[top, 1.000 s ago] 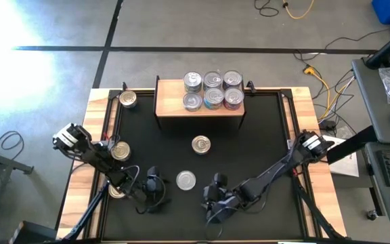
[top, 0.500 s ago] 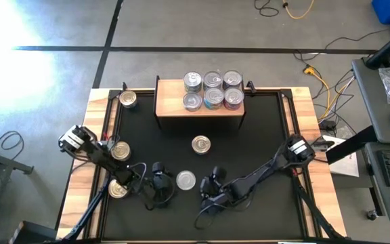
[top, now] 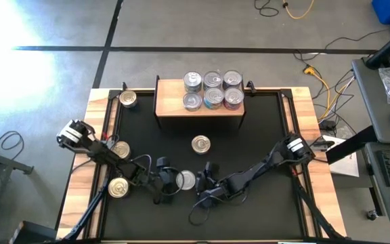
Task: Stack canned seafood by type on shelf
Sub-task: Stack the green white tuna can on top of the other green white tuna can on the shelf
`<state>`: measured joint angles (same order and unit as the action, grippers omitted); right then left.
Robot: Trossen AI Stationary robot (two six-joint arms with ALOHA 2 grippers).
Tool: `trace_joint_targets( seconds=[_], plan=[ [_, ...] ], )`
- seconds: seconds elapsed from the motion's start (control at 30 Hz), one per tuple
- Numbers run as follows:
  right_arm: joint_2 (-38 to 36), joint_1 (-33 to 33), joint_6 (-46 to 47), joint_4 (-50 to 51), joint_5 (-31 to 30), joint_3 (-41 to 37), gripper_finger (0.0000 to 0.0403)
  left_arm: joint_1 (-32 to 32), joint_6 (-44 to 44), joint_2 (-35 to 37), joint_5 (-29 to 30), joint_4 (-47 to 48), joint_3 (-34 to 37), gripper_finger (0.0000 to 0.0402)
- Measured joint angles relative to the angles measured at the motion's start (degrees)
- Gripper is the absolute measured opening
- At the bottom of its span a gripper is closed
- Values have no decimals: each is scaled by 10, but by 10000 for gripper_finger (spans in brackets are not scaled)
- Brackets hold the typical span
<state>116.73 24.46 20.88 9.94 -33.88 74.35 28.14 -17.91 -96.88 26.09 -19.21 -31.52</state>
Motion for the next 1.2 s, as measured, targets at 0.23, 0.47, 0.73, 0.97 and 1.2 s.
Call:
trace_joint_targets(
  seconds=[0.23, 0.47, 0.73, 0.97, 1.2],
  plan=[
    [0, -8, -5, 3, -56, 0, 318, -7, -10, -5, -1, 23, -20, 375],
    [0, -9, -4, 0, -62, 0, 313, -7, -6, -6, 5, 23, -30, 375],
    [0, -11, -2, -10, -62, -1, 324, -10, -10, -26, 0, 22, -50, 376],
    [0, -11, -7, -7, -47, -2, 322, -11, -7, -70, 20, -11, -73, 376],
    [0, -14, 10, -14, -28, -2, 314, -19, -52, -76, 26, -38, -61, 376]
  ],
)
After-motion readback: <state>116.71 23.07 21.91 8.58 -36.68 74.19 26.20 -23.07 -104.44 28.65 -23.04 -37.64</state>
